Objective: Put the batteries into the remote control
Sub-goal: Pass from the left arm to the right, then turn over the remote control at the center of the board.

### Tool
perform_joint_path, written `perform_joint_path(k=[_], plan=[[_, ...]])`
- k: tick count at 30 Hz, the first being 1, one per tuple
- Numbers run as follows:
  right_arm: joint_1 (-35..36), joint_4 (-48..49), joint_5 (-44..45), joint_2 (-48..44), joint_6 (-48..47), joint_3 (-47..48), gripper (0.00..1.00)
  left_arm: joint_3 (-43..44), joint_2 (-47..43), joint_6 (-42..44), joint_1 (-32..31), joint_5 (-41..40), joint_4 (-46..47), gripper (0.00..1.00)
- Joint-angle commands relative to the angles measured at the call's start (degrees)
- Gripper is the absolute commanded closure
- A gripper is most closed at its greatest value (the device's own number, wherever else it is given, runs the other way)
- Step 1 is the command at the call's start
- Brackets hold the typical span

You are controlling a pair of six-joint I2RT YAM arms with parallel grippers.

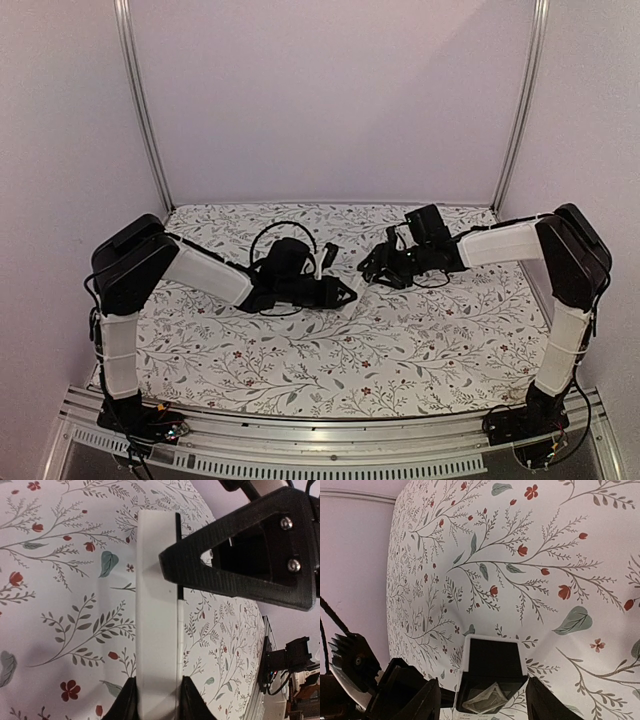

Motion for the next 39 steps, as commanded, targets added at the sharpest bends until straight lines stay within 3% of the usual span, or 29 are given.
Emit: perform_joint_path(k=[1, 6, 14, 18, 23, 26, 32, 39], plan=[[0.76, -4.32, 3.88, 1.39, -1.02, 2.2, 0.48, -1.66, -2.17, -2.3, -0.4, 0.59, 6.34, 0.85], [1.26, -5.62, 2.64, 2.76, -1.29, 3.63, 0.66, -2.02, -1.99, -2.9, -0.53, 0.2, 7.23, 0.85], [1.29, -6.33, 1.18, 3.25, -1.13, 4.43, 0.83, -3.3, -2.68, -2.39, -0.65, -0.34, 8.35, 0.8], [1.29, -8.49, 1.41, 2.74, -1.9, 5.49, 0.89, -4.38, -3.58, -1.83, -0.62, -0.73, 8.49, 0.56], [1.29, -13.79, 3.27, 1.29, -4.81, 6.39, 0.9, -6.24, -6.13, -0.58, -0.28, -2.24, 6.86, 0.18], [1.26, -17.27, 4.23, 0.71, -6.44, 7.26, 0.9, -7.54, -9.02, 1.07, -0.14, -3.91, 3.82, 0.01], [1.7, -26.01, 4.79, 3.79, -10.28, 12.59, 0.85, -8.92, -14.58, 3.56, 0.0, -9.08, -2.83, 0.0], [2.88, -31.05, 4.69, 9.69, -11.32, 18.62, 0.77, -10.7, -16.24, 3.95, 0.39, -11.17, -3.36, 0.01]])
